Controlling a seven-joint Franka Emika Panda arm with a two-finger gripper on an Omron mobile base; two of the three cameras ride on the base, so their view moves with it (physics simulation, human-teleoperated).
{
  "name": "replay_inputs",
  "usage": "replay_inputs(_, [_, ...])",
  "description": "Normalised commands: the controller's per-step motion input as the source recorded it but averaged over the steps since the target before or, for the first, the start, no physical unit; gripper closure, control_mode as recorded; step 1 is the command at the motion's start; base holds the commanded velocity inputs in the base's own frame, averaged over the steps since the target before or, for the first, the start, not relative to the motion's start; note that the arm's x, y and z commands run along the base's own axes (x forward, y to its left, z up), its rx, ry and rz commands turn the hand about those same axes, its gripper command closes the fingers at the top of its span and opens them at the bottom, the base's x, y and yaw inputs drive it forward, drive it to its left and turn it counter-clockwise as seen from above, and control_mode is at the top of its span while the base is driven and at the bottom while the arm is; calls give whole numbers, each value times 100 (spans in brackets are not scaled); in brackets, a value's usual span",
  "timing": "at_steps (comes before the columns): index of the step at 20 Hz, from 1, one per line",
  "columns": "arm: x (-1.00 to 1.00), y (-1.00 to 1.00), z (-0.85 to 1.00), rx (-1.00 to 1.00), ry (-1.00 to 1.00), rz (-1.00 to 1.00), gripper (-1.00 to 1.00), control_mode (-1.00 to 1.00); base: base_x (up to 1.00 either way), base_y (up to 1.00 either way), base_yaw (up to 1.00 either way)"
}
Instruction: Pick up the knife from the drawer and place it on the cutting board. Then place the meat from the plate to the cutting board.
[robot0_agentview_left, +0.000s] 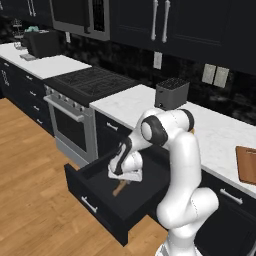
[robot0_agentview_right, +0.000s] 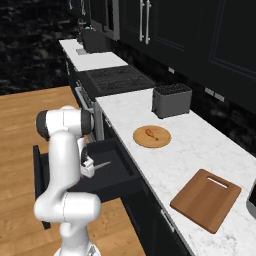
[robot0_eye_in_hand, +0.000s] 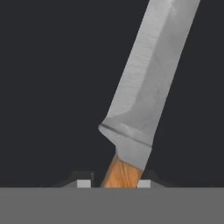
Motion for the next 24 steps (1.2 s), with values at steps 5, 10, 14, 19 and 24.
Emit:
replay_inputs(5, [0,16,31,-4,0,-6,100,-100,0,0,0])
replay_inputs(10, [-42,25,84,-18,0,-7,100,-100,0,0,0])
replay_inputs(14, [-66,3,98,-21,0,-6,100,-100,0,0,0])
replay_inputs(19, [-31,-22,100,-17,0,-5,100,-100,0,0,0])
replay_inputs(24, [-1,-97,69,-2,0,-15,100,-100,0,0,0])
